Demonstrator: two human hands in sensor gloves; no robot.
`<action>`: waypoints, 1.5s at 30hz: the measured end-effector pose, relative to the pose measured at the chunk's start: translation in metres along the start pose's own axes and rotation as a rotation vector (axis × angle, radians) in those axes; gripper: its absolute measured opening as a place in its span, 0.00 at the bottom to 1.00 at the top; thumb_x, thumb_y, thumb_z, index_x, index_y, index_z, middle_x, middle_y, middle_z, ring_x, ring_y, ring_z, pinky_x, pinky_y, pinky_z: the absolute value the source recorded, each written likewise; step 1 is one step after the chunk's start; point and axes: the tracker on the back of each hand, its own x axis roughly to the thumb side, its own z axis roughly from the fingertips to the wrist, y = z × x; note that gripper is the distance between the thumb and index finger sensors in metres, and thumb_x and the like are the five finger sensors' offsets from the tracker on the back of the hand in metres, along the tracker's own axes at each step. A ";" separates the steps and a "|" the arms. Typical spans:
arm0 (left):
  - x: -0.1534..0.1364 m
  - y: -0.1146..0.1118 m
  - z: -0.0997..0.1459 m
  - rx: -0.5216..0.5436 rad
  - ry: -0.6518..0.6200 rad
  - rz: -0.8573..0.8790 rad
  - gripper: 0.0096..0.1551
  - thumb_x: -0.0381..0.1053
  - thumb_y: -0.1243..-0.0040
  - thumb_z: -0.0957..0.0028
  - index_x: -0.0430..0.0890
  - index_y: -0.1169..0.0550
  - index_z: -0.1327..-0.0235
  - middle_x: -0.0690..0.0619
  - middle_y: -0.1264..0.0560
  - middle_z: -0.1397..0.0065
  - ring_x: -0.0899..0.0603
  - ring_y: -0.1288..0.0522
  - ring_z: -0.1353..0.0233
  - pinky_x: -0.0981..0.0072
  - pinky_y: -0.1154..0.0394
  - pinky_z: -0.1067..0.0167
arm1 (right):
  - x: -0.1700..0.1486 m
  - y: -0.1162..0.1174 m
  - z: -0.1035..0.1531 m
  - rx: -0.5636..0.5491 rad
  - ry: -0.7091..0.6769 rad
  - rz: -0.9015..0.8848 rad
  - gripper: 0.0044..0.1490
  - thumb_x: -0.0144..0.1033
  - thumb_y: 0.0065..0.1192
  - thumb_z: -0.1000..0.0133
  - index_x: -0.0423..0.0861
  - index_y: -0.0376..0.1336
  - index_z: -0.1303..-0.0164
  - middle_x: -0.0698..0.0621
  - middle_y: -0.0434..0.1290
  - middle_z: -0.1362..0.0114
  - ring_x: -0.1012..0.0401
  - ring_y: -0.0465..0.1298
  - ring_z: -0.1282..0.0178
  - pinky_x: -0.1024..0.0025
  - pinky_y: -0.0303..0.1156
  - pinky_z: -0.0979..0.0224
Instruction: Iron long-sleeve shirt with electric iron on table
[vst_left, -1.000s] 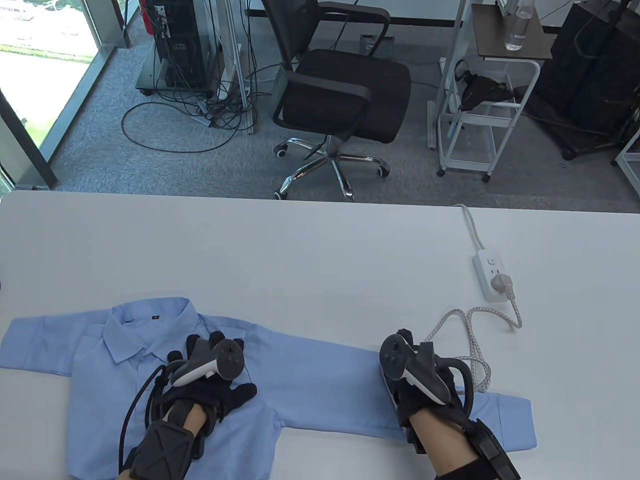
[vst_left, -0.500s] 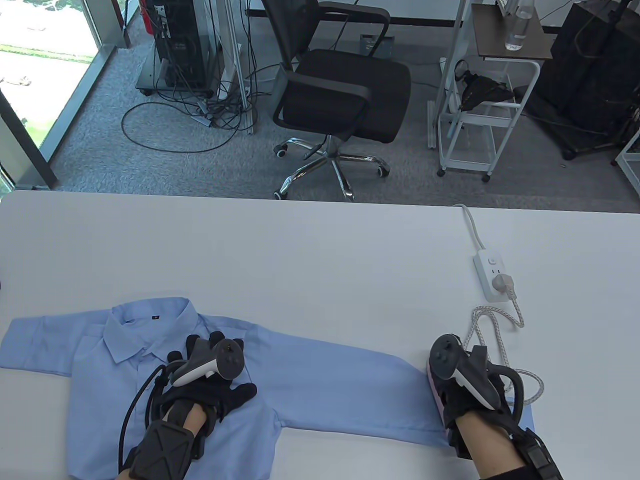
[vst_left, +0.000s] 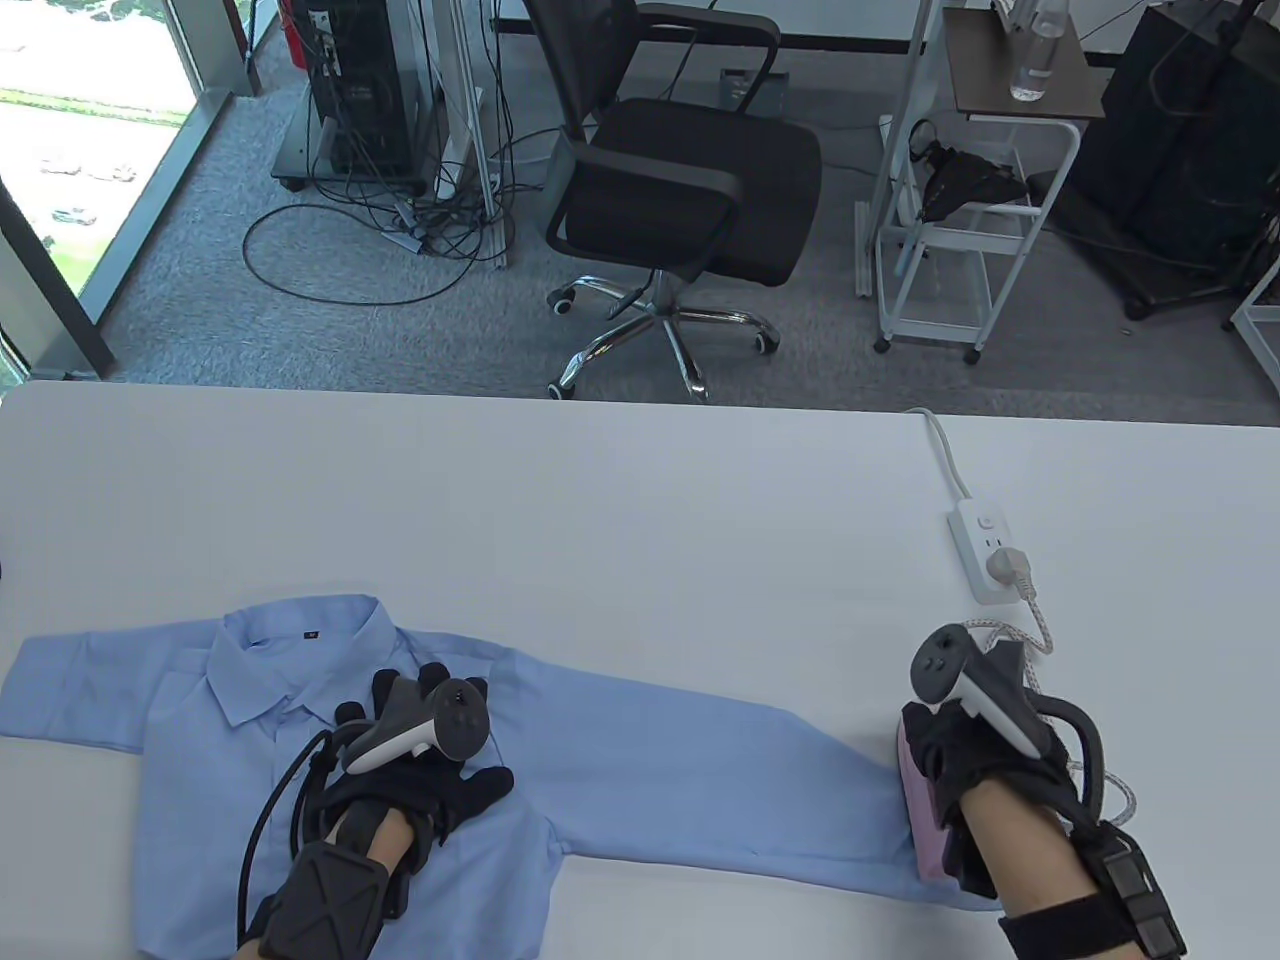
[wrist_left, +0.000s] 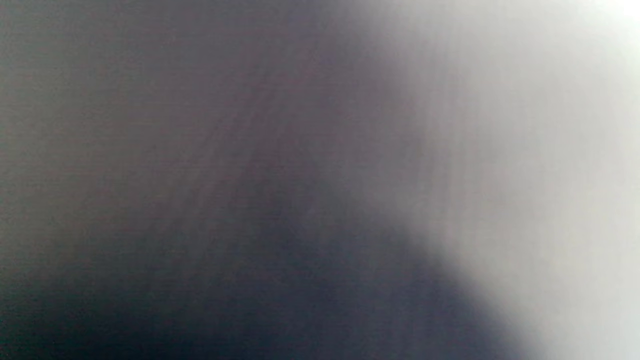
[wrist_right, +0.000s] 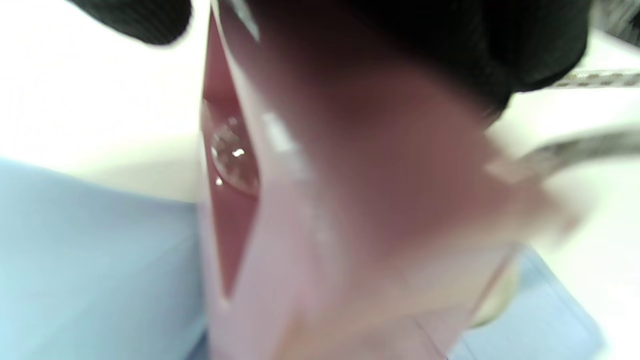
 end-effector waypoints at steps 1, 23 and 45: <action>0.000 0.000 0.000 0.000 0.000 -0.001 0.62 0.80 0.70 0.62 0.53 0.79 0.32 0.37 0.83 0.28 0.17 0.77 0.30 0.12 0.69 0.41 | -0.001 -0.004 -0.005 0.052 -0.015 -0.007 0.49 0.56 0.58 0.38 0.29 0.56 0.24 0.42 0.81 0.45 0.45 0.82 0.57 0.38 0.76 0.41; 0.001 0.000 -0.001 -0.001 -0.005 -0.007 0.62 0.80 0.71 0.62 0.52 0.79 0.32 0.36 0.83 0.28 0.16 0.77 0.30 0.12 0.69 0.41 | 0.051 -0.063 -0.075 -0.587 -0.310 -0.748 0.43 0.51 0.70 0.43 0.41 0.54 0.27 0.47 0.73 0.30 0.49 0.86 0.47 0.45 0.80 0.35; -0.063 0.102 0.090 0.610 0.022 0.305 0.62 0.78 0.60 0.58 0.50 0.65 0.21 0.37 0.66 0.17 0.19 0.61 0.21 0.13 0.62 0.35 | 0.054 -0.059 0.003 -0.922 -0.534 -0.600 0.43 0.63 0.53 0.39 0.42 0.54 0.27 0.48 0.76 0.40 0.52 0.82 0.54 0.44 0.77 0.38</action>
